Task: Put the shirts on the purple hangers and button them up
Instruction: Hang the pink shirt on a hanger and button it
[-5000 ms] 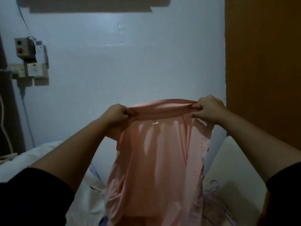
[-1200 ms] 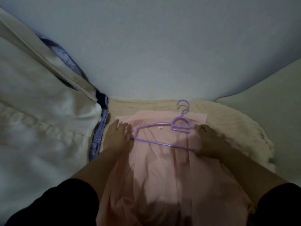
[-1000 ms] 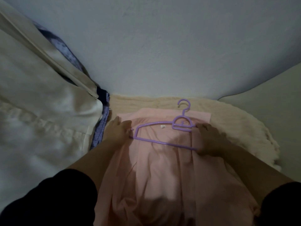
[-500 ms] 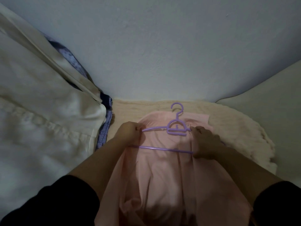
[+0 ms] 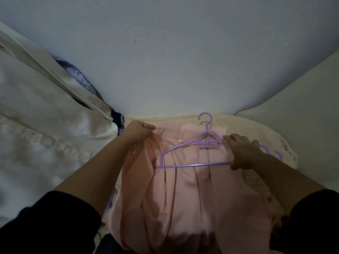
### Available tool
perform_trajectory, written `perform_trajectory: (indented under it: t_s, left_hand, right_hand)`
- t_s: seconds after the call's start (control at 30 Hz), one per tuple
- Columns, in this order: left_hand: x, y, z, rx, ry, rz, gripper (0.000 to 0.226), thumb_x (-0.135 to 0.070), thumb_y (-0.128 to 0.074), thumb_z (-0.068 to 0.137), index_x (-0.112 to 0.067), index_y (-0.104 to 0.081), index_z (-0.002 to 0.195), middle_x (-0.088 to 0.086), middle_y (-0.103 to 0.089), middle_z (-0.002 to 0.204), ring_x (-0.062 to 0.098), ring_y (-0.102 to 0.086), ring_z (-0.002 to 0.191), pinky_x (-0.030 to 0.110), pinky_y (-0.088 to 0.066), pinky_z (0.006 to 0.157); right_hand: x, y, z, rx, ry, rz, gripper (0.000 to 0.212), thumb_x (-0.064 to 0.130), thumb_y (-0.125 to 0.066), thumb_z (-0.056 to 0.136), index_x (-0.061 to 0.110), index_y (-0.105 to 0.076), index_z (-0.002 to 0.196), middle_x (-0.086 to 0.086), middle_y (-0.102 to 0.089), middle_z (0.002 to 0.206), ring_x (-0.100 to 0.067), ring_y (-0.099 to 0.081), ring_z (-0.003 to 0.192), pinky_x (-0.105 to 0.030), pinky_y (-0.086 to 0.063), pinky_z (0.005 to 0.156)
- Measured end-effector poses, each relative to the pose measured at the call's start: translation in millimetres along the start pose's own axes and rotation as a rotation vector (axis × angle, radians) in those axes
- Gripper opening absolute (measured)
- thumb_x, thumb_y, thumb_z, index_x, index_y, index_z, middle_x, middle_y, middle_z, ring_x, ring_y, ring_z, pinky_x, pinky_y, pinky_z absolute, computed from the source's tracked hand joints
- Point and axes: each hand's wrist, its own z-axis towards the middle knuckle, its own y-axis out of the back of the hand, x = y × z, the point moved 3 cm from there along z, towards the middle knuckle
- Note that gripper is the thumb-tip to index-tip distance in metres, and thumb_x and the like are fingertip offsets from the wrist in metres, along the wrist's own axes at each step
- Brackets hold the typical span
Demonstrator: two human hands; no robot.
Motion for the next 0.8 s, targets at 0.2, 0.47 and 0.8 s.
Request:
perform_trajectory:
  t_s: [0.2,0.47,0.8]
  left_hand:
    - [3,0,1,-0.054,0.041,-0.033,0.036,0.007,-0.059,0.084,-0.005,-0.067,0.116,0.011,-0.066,0.119,0.017,-0.061,0.091,0.015,-0.049,0.063]
    - [-4,-27,-2,0.191,0.232,-0.350,0.023,-0.002,-0.050,0.093,-0.005,-0.069,0.106,0.012,-0.062,0.089,0.026,-0.057,0.067,0.036,-0.050,0.070]
    - [64,-92,-27,0.297,0.371,-0.203,0.060,-0.002,-0.062,0.086,-0.015,-0.044,0.142,0.012,-0.071,0.098,0.011,-0.049,0.051,0.019,-0.042,0.044]
  right_hand:
    - [-6,-5,0,-0.065,-0.109,0.185,0.111,0.037,-0.081,0.062,0.022,-0.011,0.147,-0.005,-0.018,0.148,-0.030,-0.028,0.131,-0.052,-0.033,0.102]
    - [50,-28,6,-0.074,0.075,0.147,0.109,0.042,-0.078,0.060,0.020,-0.014,0.146,-0.004,-0.024,0.142,-0.029,-0.036,0.124,-0.048,-0.042,0.092]
    - [47,-60,26,0.012,0.081,0.195,0.113,0.045,-0.075,0.063,0.021,-0.007,0.149,-0.004,-0.018,0.149,-0.027,-0.026,0.136,-0.051,-0.033,0.103]
